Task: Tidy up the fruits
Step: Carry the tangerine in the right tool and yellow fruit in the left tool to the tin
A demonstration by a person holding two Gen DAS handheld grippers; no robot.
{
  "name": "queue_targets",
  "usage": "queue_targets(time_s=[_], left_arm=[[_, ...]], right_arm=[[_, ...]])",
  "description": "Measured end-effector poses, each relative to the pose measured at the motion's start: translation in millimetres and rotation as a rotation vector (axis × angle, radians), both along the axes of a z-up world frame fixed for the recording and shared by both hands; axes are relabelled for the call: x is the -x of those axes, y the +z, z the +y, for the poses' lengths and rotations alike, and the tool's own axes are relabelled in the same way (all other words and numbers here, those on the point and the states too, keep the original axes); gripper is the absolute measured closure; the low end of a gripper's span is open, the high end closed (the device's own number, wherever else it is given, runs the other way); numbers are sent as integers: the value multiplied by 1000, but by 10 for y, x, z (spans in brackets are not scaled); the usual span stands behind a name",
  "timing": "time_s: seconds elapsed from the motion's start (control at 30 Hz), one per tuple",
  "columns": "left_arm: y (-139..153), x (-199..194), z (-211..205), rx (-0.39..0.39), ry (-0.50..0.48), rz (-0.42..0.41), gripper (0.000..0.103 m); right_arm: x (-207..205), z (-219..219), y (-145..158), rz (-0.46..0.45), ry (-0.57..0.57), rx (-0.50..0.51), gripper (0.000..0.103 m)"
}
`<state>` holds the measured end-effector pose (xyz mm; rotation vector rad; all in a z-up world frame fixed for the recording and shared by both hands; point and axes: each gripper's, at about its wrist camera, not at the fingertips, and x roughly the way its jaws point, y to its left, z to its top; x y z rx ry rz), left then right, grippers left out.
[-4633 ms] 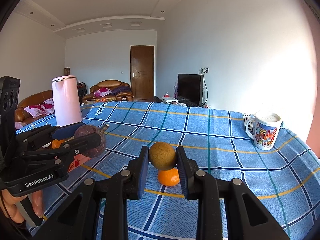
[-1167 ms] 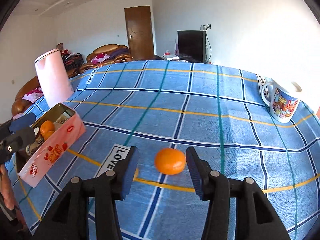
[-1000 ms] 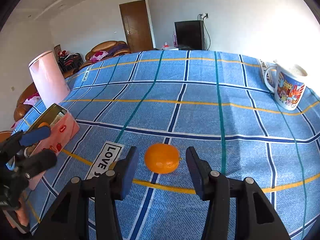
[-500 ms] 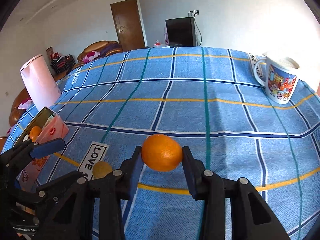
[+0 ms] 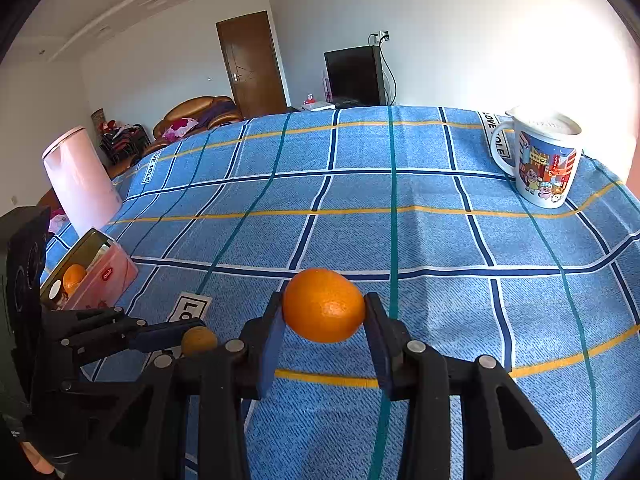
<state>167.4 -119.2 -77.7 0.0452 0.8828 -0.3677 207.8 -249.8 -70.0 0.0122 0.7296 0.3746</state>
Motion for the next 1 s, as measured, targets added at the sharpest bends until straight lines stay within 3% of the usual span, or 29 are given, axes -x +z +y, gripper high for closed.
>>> queue_targets(time_s=[0.6,1.0], left_arm=[[205,197,70,-10,57,-171,76],[284,281,154,16,97,-237,76]], right_arm=[[193,35,128,-113,44,-9,62],[288,32,184,-171,56,-23,62]])
